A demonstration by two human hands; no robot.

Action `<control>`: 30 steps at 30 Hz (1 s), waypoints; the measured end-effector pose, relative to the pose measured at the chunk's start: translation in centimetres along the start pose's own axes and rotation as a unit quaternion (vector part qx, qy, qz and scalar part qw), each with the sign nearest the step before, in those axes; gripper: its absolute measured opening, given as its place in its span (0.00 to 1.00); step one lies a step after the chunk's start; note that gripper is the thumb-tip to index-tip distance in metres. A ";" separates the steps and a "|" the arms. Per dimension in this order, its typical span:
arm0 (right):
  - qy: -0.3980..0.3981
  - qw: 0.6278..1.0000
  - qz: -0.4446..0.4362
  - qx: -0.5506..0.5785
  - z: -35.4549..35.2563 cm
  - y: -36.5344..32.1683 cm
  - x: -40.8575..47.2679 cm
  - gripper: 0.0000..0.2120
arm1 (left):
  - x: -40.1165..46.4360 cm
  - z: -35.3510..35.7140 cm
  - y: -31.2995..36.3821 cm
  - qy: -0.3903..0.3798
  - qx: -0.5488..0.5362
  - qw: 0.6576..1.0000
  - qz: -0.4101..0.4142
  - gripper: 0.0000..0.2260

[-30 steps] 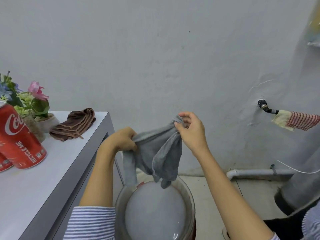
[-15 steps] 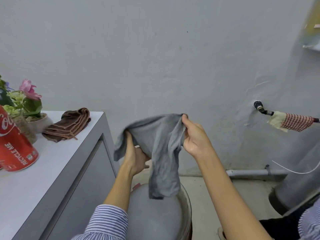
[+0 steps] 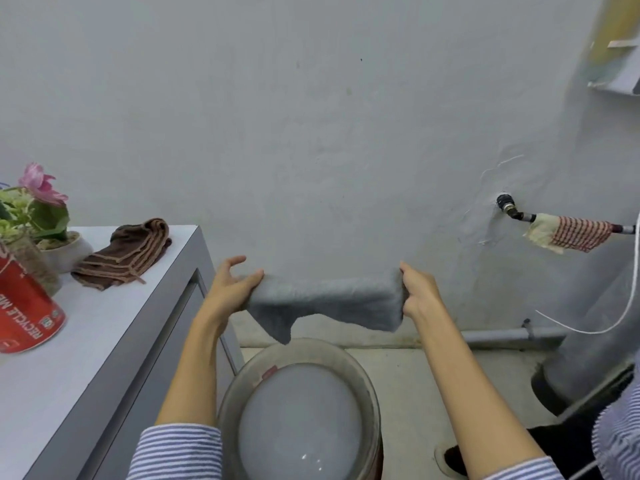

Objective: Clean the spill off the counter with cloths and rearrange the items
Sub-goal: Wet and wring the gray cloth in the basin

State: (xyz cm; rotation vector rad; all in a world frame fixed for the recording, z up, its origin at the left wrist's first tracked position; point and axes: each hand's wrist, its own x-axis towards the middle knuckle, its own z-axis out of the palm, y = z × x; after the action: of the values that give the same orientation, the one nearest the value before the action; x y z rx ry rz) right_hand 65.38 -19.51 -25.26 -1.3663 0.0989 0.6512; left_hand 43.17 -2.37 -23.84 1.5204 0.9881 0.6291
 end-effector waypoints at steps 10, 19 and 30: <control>-0.135 0.983 -0.125 -0.020 -0.4 -1.9 -1.3 0.06 | -0.1 -2.7 0.6 0.054 0.061 0.989 0.124 0.16; -0.047 0.985 -0.143 -0.084 -1.0 -2.1 -1.8 0.16 | -0.2 -1.4 0.6 0.078 -0.031 0.991 0.107 0.14; 0.003 0.910 -0.293 -0.293 -1.4 -1.6 -2.5 0.17 | -0.5 -1.1 0.2 0.132 -0.144 0.975 0.101 0.15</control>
State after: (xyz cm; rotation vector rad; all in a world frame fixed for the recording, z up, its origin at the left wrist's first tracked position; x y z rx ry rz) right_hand 64.51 -21.80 -23.07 -1.8596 -0.5289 0.1589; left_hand 42.08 -2.23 -23.33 1.3084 0.8980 1.0945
